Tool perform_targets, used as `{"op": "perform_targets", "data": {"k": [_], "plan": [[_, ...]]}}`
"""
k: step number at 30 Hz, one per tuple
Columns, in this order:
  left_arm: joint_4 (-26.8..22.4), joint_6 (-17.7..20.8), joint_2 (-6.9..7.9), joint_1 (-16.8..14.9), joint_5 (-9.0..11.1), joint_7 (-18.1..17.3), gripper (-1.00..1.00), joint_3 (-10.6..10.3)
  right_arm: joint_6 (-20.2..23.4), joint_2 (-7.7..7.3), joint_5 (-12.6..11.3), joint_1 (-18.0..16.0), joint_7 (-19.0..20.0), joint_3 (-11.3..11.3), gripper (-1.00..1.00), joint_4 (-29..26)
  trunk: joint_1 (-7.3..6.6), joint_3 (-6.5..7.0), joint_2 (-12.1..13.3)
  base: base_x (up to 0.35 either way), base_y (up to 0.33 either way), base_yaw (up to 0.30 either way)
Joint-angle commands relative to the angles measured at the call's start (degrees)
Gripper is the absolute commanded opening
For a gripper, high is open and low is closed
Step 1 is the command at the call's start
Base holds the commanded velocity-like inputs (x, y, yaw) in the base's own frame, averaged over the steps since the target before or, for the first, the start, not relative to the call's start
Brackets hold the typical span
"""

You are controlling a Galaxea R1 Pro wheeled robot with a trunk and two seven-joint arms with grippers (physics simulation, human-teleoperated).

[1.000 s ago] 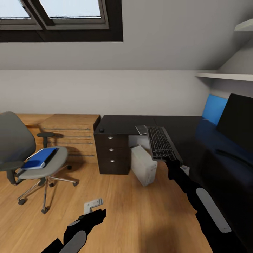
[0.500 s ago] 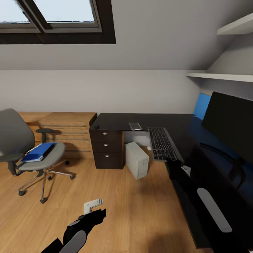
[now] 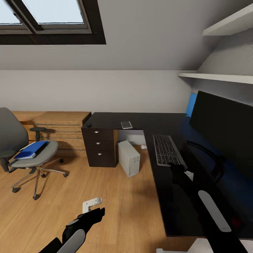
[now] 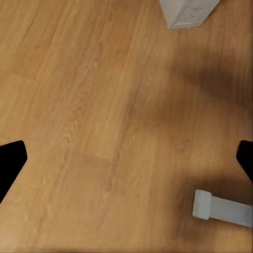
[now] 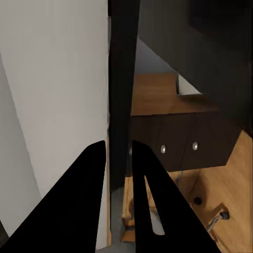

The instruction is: In the bedroom, organize the workspace by keeping the computer under the desk, ensuring the monitor is on the desk, placing the keyboard on the desk next to the monitor, placing the mouse on the desk next to the keyboard, moving the folder from the swivel chair onto the desk next to the mouse, stacking the notebook on top of the folder with the pen on top of the notebook, and positioning the swivel chair next to the desk.

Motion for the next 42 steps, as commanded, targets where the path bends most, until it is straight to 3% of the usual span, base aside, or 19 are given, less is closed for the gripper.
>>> {"op": "perform_targets", "data": {"k": [1, 16, 42], "plan": [[-0.1, 0.1, 0.07, -0.1, 0.2, 0.4, 1.00, 0.2, 0.0, 0.01, -0.4, 0.0, -0.1, 0.0, -1.00, 0.1, 0.00, -0.06, 0.0, -0.004, -0.330, 0.000], [-0.5, 0.3, 1.09, -0.1, 0.4, 0.5, 1.00, 3.6, -0.3, 0.17, -0.1, -0.1, 0.1, 0.3, -1.00, 4.9, 0.00, -0.06, 0.0, 0.026, -0.174, 0.000], [-0.4, 0.3, 1.08, -0.1, 0.5, 0.5, 1.00, 3.7, -0.4, 0.11, 0.0, -0.1, 0.1, 0.1, -1.00, 5.3, 0.00, -0.06, 0.0, 0.045, -0.056, 0.000]]}}
